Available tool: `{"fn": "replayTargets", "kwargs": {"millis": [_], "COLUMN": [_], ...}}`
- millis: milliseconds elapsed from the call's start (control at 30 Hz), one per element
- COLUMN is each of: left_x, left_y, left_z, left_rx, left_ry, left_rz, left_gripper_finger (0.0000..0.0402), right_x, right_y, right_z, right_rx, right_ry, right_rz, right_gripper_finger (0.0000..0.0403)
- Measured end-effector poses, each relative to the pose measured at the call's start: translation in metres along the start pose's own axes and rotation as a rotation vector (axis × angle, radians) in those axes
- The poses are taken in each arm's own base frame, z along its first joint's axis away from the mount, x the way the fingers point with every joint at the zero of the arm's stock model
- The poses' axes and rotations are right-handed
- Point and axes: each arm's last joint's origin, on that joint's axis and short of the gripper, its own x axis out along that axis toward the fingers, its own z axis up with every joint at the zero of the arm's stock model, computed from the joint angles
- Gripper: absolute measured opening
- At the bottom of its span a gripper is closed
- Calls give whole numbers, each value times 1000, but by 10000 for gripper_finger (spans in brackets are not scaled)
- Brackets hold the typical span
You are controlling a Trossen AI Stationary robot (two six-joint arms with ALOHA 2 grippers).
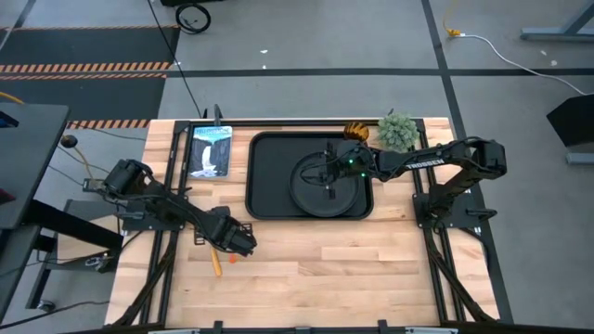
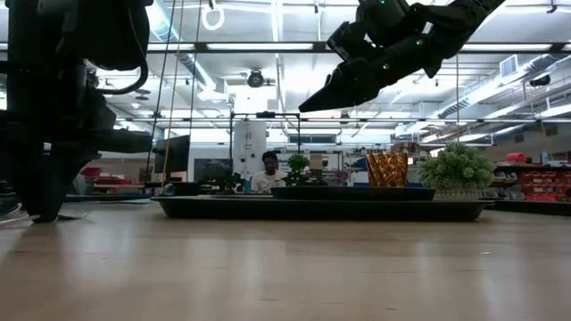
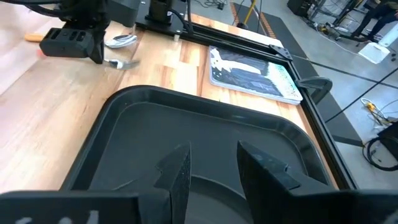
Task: Pick and place plate/cup/fork/spoon on tray
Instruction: Put the orange fork on the black serving tray to the left of the black plate
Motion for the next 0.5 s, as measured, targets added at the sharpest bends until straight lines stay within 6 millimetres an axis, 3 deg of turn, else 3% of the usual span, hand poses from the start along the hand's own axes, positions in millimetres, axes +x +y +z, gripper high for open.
{"fn": "replayTargets", "kwargs": {"millis": [133,300,500], "left_x": [0,-6,-40], "left_y": [0,1,-5], "left_z": [0,2,17], "left_rx": [13,22,34], "left_ry": [-1,-5,-89], "left_rz": [-1,-33,-12], "left_gripper_finger": [11,20,17], "right_x": [0,0,0], "right_y": [0,1,2], "right_z": [0,-1,-1], "right_rx": [0,8,48], "right_ry": [-3,3,-4], "right_rz": [11,19,58], "right_gripper_finger": [137,137,137]}}
